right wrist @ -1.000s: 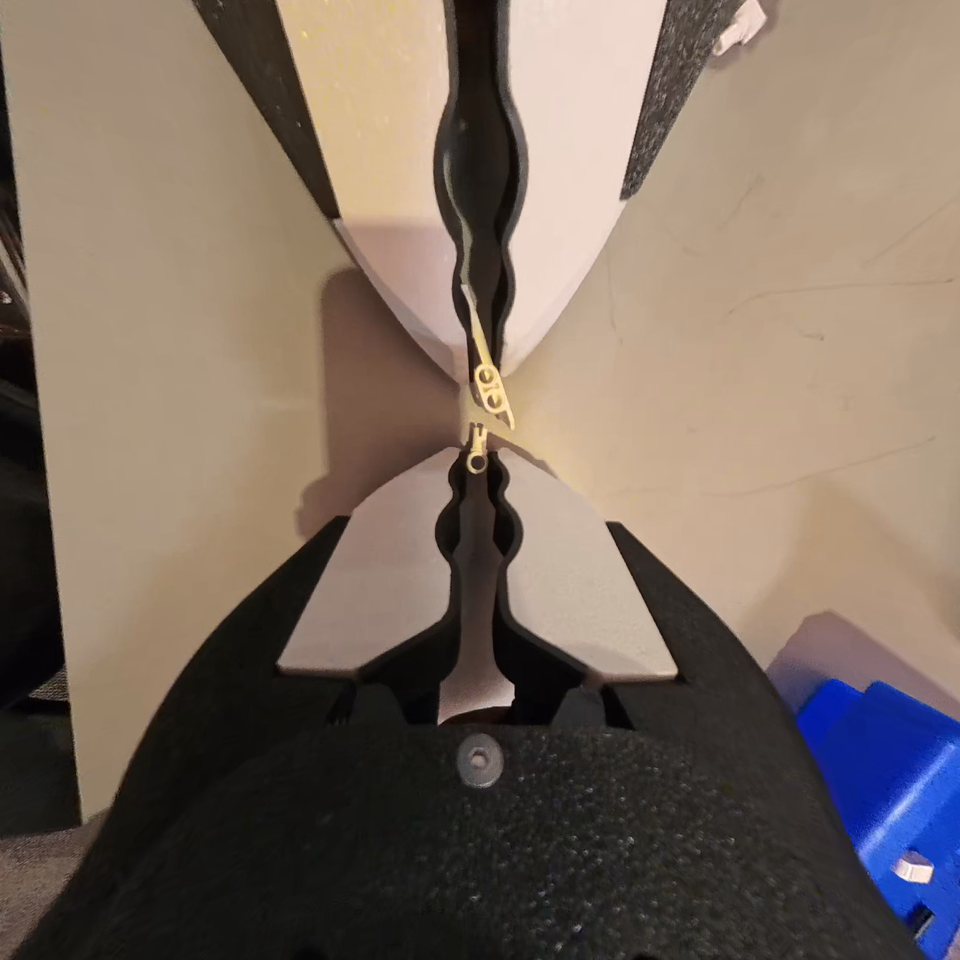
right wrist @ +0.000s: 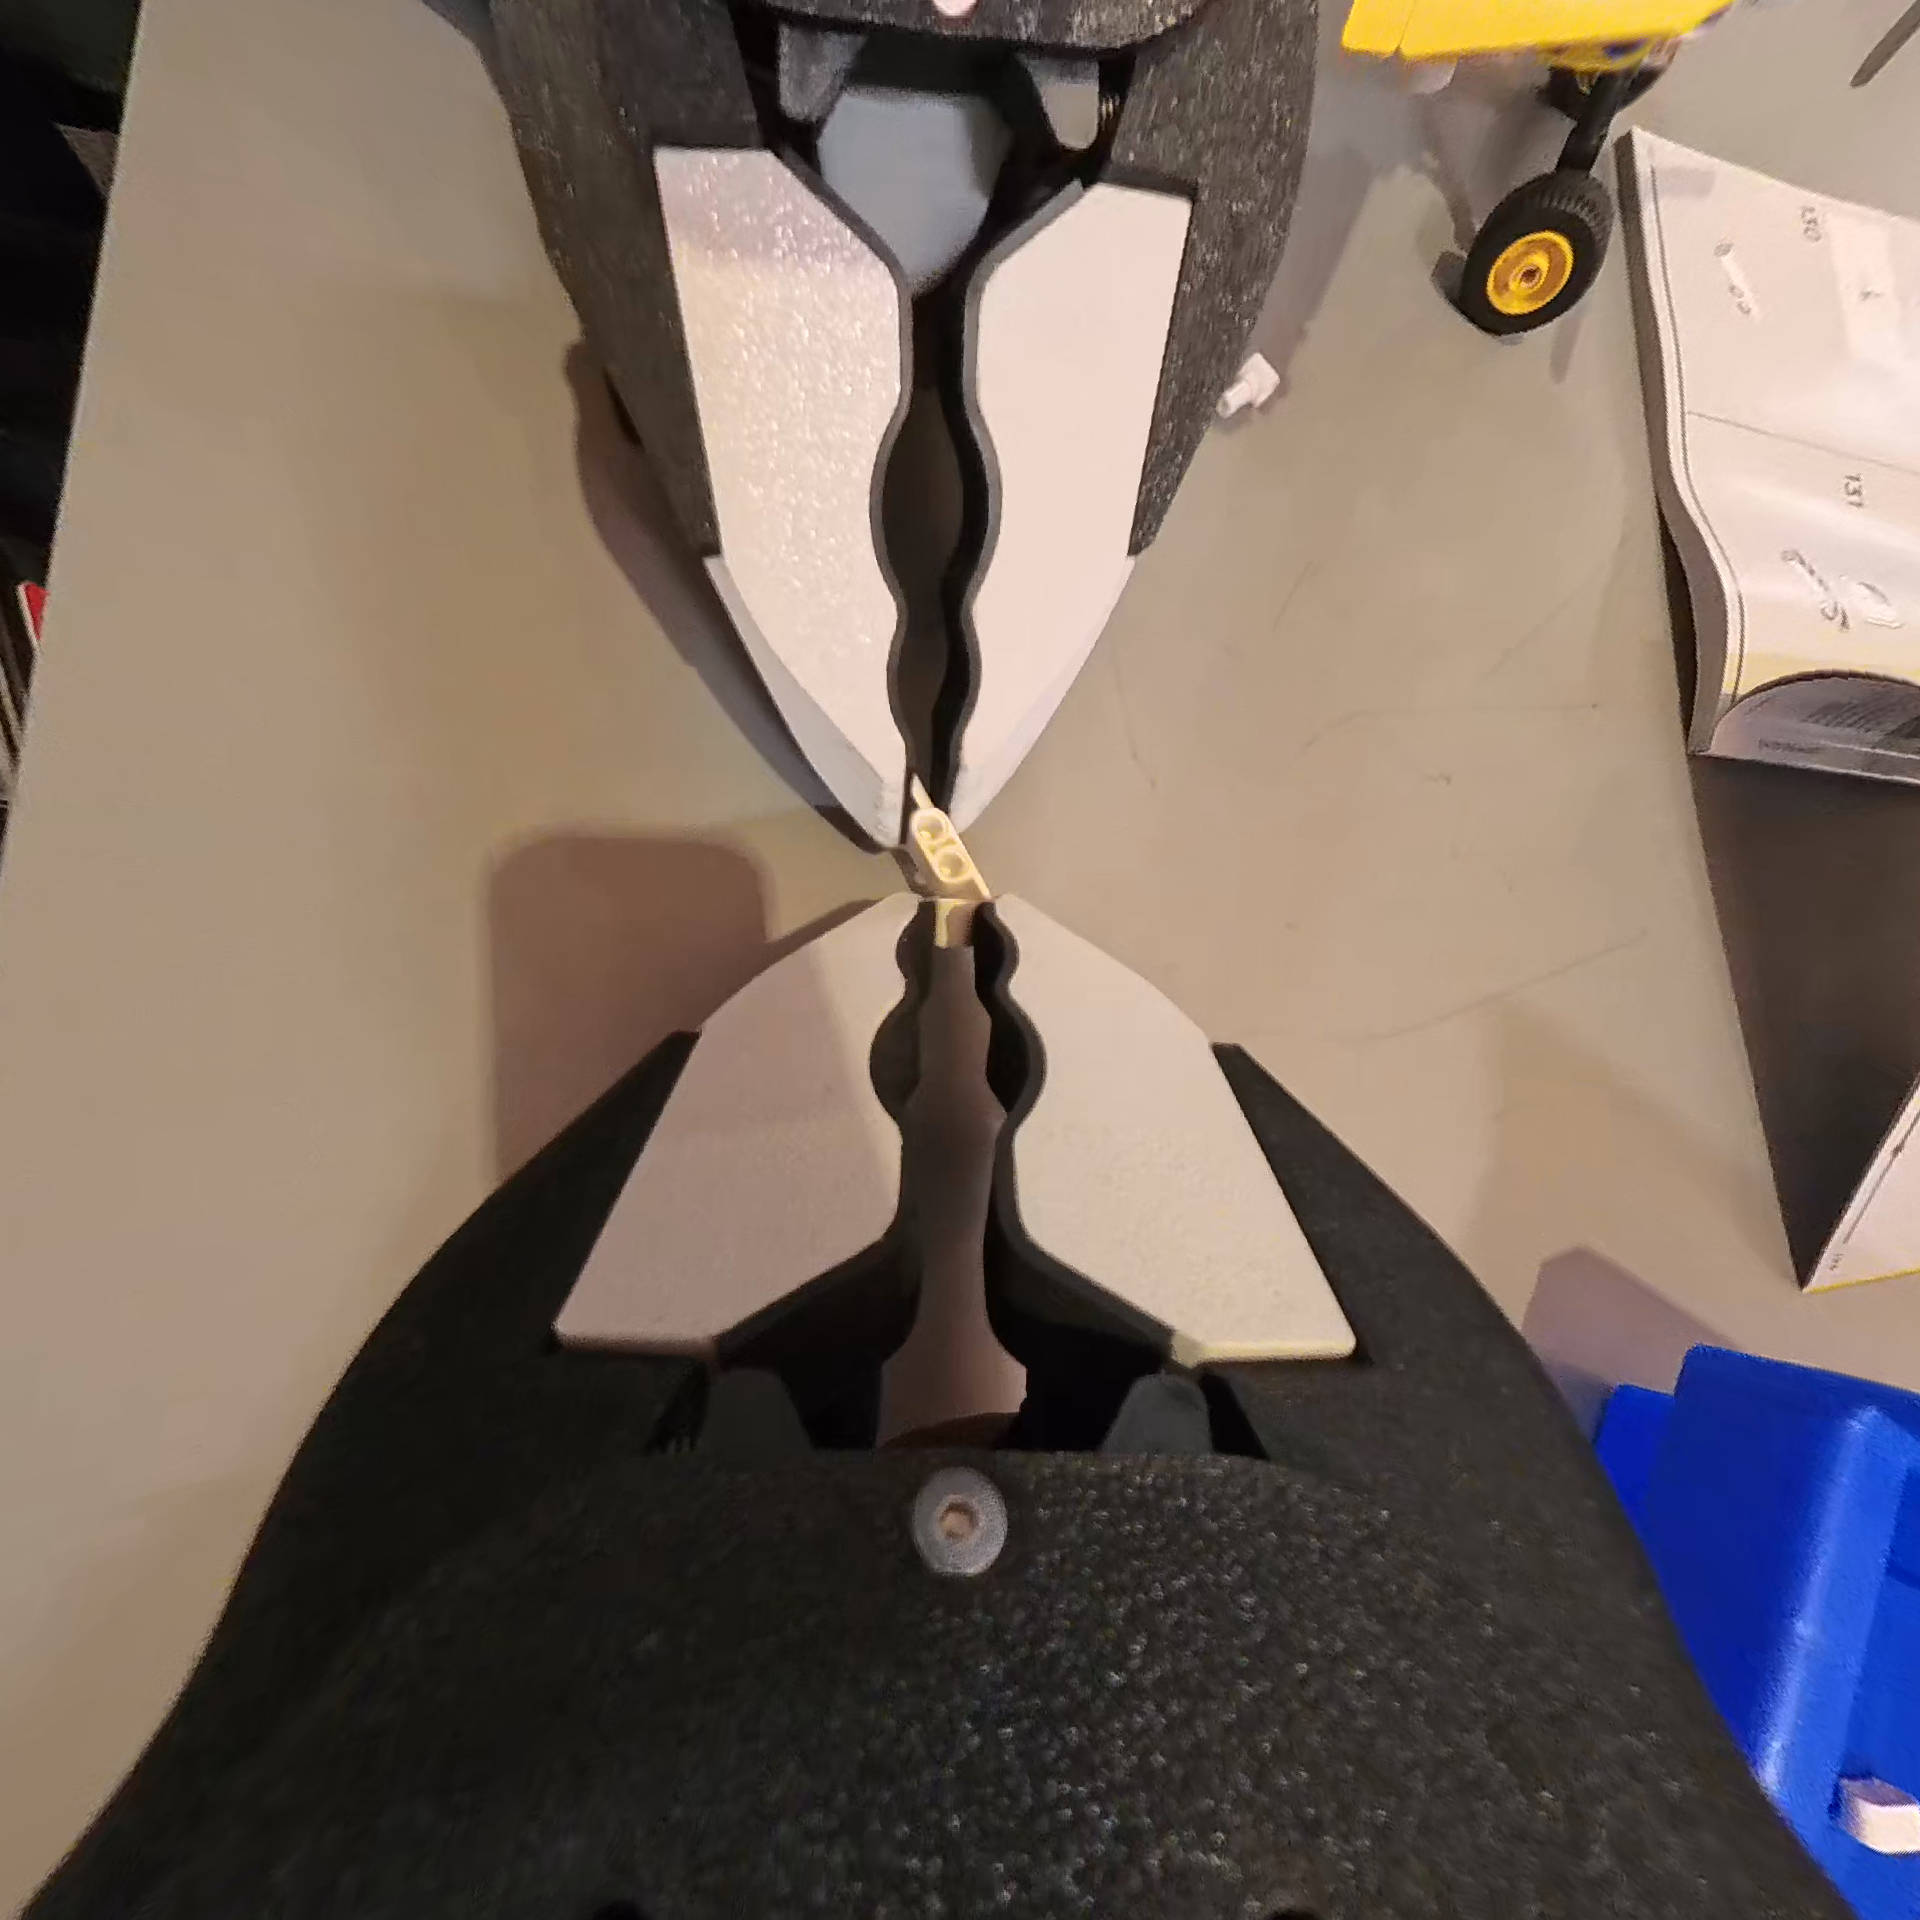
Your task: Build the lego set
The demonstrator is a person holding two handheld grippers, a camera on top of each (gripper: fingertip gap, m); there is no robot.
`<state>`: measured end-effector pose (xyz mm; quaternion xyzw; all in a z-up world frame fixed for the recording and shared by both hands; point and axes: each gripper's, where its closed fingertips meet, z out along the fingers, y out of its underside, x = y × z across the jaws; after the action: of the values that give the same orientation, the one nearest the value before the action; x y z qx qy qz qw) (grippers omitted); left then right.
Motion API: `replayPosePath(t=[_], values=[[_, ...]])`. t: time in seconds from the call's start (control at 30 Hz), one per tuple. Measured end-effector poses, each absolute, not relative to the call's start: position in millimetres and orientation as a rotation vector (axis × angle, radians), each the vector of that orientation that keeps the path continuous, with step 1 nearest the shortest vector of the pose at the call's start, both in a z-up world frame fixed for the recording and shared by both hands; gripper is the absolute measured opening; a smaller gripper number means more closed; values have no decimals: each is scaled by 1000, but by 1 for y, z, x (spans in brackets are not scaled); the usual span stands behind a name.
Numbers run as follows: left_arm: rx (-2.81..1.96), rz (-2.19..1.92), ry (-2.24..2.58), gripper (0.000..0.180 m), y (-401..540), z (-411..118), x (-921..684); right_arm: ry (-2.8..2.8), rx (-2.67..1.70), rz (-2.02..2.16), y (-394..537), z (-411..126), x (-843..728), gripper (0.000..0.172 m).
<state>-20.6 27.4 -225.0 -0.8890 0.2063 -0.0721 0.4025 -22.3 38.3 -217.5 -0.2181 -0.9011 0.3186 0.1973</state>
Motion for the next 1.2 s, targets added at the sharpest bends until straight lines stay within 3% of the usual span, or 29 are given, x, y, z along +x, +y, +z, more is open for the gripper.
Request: replayPosePath(t=[0.33, 1.2], values=[[-2245, -239, 612, 6, 23, -225, -12, -2543, -521, 1151, 29, -201, -17, 7], [-2188, -129, 694, 6, 24, -222, -15, -2598, -572, 1265, 25, -207, -17, 7]])
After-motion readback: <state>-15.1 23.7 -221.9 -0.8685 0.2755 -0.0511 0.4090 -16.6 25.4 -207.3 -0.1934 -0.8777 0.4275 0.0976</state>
